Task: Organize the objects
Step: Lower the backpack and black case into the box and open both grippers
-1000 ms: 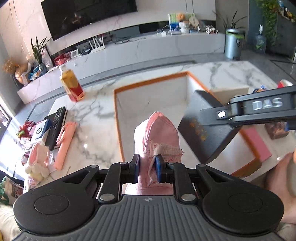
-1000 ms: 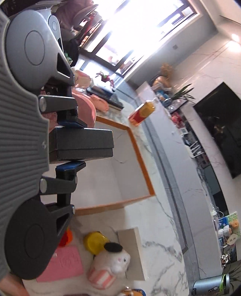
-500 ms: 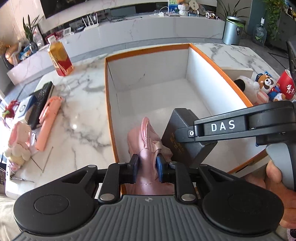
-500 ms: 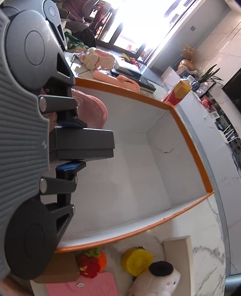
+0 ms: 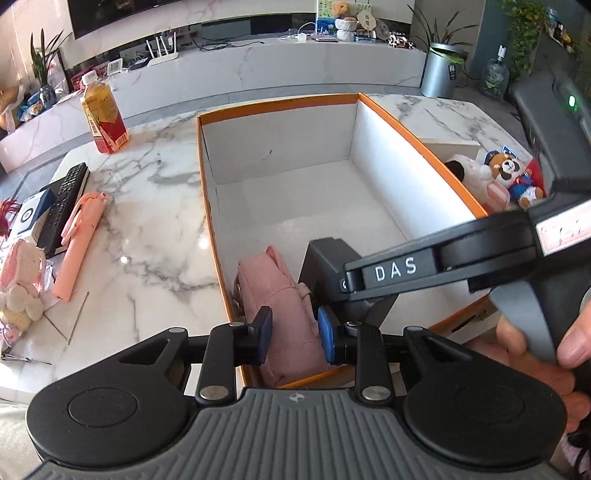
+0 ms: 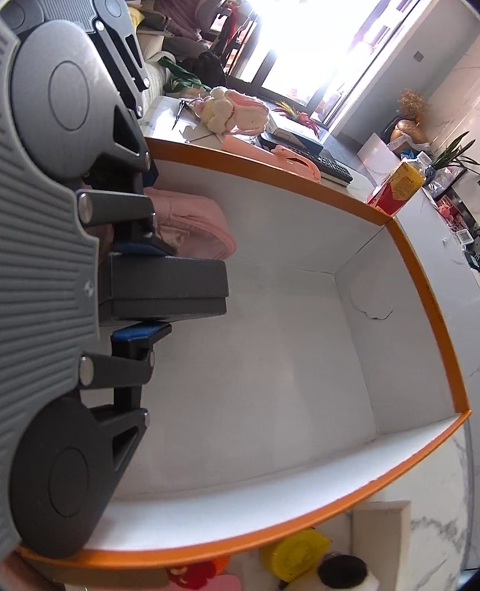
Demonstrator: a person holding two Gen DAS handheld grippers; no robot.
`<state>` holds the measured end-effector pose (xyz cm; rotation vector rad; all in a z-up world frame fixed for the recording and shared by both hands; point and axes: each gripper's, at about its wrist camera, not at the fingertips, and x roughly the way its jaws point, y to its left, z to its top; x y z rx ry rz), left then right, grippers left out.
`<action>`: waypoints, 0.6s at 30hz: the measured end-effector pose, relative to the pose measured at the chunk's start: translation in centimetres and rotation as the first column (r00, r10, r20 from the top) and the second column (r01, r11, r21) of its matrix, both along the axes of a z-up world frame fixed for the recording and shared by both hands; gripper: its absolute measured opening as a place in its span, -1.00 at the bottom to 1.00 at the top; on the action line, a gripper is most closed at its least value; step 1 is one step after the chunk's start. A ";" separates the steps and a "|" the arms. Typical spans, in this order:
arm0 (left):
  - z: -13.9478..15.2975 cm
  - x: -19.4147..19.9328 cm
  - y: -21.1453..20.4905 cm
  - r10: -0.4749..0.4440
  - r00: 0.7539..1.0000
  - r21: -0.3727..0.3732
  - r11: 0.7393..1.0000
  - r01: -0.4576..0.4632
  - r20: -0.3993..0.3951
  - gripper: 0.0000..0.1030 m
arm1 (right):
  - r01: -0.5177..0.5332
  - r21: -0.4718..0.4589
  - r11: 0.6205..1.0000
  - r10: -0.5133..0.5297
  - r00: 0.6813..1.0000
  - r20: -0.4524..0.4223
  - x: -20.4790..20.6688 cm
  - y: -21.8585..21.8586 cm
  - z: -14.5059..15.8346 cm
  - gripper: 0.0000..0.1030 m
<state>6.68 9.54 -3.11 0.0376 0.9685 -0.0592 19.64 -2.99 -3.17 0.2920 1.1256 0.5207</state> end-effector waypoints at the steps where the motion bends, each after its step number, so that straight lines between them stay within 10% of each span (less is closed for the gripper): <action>1: -0.1 -0.1 0.0 0.000 1.000 -0.002 1.000 0.000 0.001 -0.47 | -0.008 -0.017 1.000 0.008 1.000 0.010 -0.1 0.2 0.4 -0.24; 9: -0.1 -0.5 1.0 0.011 1.000 -0.042 0.999 -0.010 0.018 -0.57 | 0.032 -0.159 0.987 -0.016 0.995 0.100 0.3 0.6 1.7 -0.24; 18: 0.1 -1.1 1.4 0.005 0.999 -0.060 0.998 -0.003 0.039 -0.62 | -0.032 -0.179 0.983 0.036 0.999 0.016 0.0 3.3 -0.7 -0.26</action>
